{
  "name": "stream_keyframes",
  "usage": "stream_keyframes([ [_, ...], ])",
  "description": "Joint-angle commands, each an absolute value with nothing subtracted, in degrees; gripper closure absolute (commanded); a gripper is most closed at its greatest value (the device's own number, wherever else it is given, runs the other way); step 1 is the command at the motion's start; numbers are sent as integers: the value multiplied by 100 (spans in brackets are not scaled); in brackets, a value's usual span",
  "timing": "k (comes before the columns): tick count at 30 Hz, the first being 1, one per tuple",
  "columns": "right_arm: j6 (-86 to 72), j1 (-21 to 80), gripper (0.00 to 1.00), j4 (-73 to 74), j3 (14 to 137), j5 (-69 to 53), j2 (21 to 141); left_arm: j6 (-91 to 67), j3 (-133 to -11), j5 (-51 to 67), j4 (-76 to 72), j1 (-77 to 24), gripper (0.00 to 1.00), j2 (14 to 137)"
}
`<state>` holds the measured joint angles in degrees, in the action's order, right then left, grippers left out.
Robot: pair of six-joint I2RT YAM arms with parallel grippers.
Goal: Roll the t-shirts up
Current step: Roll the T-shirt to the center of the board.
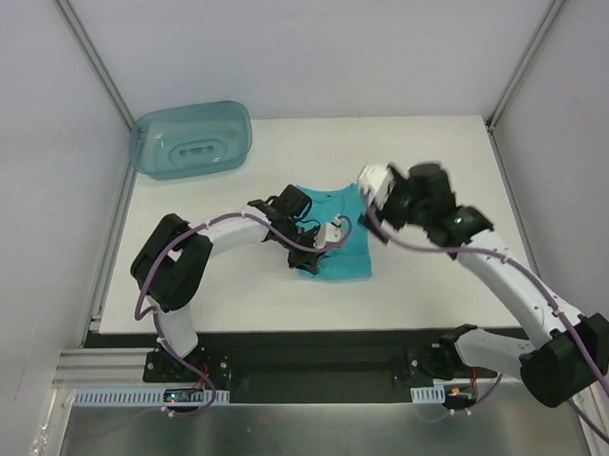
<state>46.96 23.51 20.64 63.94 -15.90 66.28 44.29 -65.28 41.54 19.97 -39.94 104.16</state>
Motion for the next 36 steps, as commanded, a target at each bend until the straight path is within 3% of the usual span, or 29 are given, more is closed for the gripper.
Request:
stream_keyframes([
  [1,6468,3189,4,1864,4338,-800,5705,3921,-6925,5105,2742,-3771,100,10695],
  [12,6363,4086,4,1257,3788,-1256,6301,3727,-7242,5616,3067,-3604,100,10986],
  [25,6803,4113,3,1143,3972,-1828,7760,3727,-7462,5722,3261,-3516,100,11171],
  [27,6725,4105,19,1143,4060,-1706,7936,3735,-7462,5739,3296,-3481,100,11197],
  [31,6688,3929,77,1946,4446,-1976,8050,3727,-7479,5888,3576,-3323,100,11215],
  [34,6985,3718,90,3271,4999,-2643,8261,3674,-7698,6283,4075,-3156,100,11320],
  [36,7399,3499,93,4374,5545,-3382,8664,3805,-7900,6626,4586,-3085,100,11530],
])
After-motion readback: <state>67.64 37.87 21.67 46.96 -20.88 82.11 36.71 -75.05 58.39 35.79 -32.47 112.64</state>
